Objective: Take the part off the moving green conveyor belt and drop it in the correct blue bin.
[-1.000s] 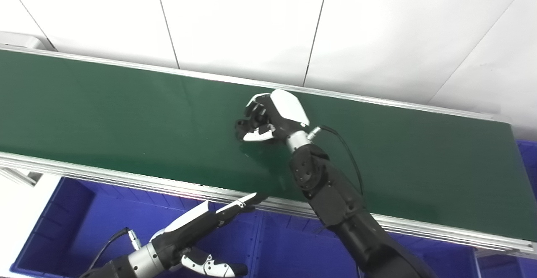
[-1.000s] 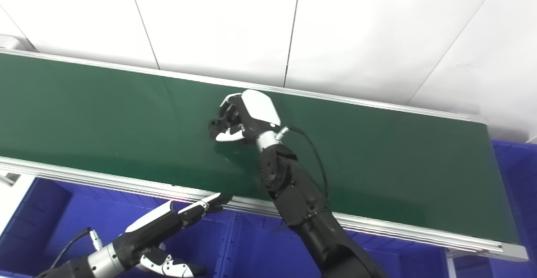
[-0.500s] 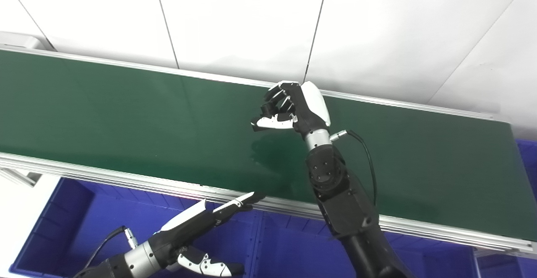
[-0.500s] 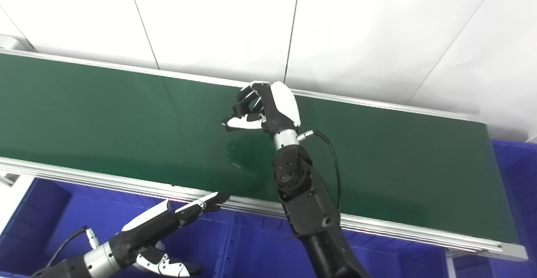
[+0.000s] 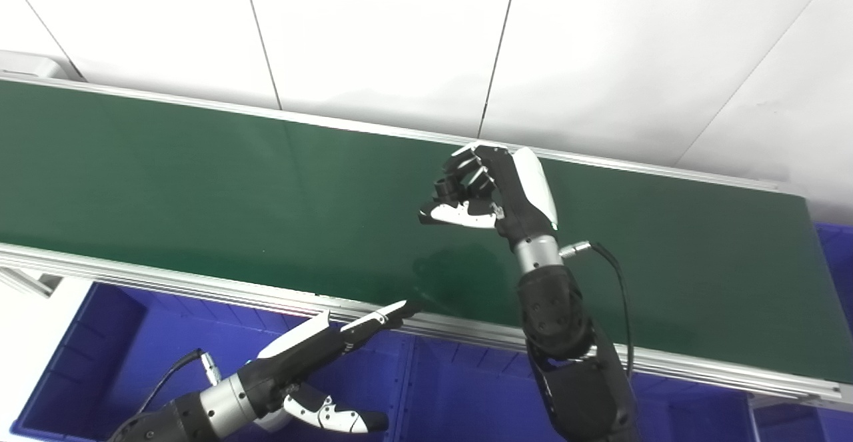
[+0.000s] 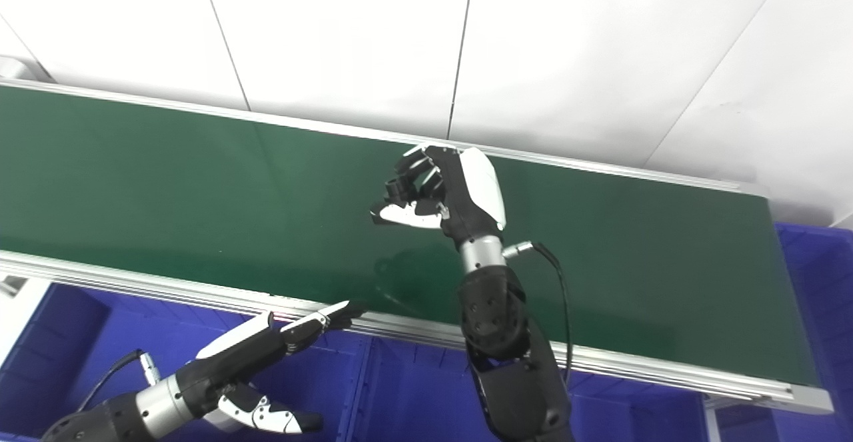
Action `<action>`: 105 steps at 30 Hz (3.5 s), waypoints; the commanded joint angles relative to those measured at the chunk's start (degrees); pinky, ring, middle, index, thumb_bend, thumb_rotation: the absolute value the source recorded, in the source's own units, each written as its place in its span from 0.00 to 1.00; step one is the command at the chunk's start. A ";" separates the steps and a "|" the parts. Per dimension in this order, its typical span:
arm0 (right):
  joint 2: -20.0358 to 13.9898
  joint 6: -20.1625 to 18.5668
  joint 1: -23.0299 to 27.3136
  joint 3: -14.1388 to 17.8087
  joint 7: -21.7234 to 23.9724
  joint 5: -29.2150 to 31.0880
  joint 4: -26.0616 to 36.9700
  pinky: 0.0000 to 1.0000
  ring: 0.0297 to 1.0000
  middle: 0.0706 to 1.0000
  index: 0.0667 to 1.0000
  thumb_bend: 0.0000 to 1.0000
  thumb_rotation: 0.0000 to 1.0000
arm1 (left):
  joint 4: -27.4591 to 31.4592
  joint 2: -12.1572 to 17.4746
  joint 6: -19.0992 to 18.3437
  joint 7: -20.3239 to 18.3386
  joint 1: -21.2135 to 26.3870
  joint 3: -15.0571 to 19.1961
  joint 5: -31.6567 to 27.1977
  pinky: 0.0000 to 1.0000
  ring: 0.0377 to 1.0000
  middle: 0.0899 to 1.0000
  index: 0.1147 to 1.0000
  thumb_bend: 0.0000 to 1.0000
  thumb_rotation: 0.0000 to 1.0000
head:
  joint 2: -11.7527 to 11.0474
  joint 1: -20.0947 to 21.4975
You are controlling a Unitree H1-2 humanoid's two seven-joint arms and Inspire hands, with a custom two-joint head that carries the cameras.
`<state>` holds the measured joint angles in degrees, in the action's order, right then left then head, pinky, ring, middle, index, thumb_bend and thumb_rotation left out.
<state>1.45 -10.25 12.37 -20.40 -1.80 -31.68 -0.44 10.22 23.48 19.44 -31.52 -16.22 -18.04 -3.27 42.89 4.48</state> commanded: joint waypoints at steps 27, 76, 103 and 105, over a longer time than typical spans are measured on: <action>-2.51 0.69 -20.42 0.27 3.60 0.14 22.14 0.31 0.37 0.38 0.48 0.53 0.00 | 0.30 1.12 1.10 -1.64 3.21 0.81 -3.77 1.00 1.00 1.00 1.00 0.30 0.35 | 3.19 3.44; -7.20 9.49 -40.93 -3.85 3.58 -4.87 28.58 0.63 0.70 0.74 0.74 0.44 0.63 | -0.40 -0.45 -0.28 -2.43 6.72 3.17 -5.37 1.00 1.00 1.00 1.00 0.30 0.38 | 10.48 7.22; -7.34 19.23 -41.95 -3.83 0.27 1.59 25.98 0.82 0.90 0.94 0.92 0.41 0.92 | 1.95 2.95 -2.01 -2.93 2.80 3.21 -5.12 1.00 1.00 1.00 1.00 0.32 0.41 | 10.69 5.95; -7.27 18.99 -41.68 -3.76 1.04 2.27 26.10 0.82 0.91 0.94 0.93 0.41 0.91 | 2.39 3.30 -2.21 -3.09 2.54 3.33 -5.56 1.00 1.00 1.00 1.00 0.33 0.42 | 10.79 5.78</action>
<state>-6.15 7.71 -29.57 -24.02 -1.29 -30.16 23.87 10.86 25.58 16.83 -34.56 -13.58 -15.21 -7.51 53.70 10.28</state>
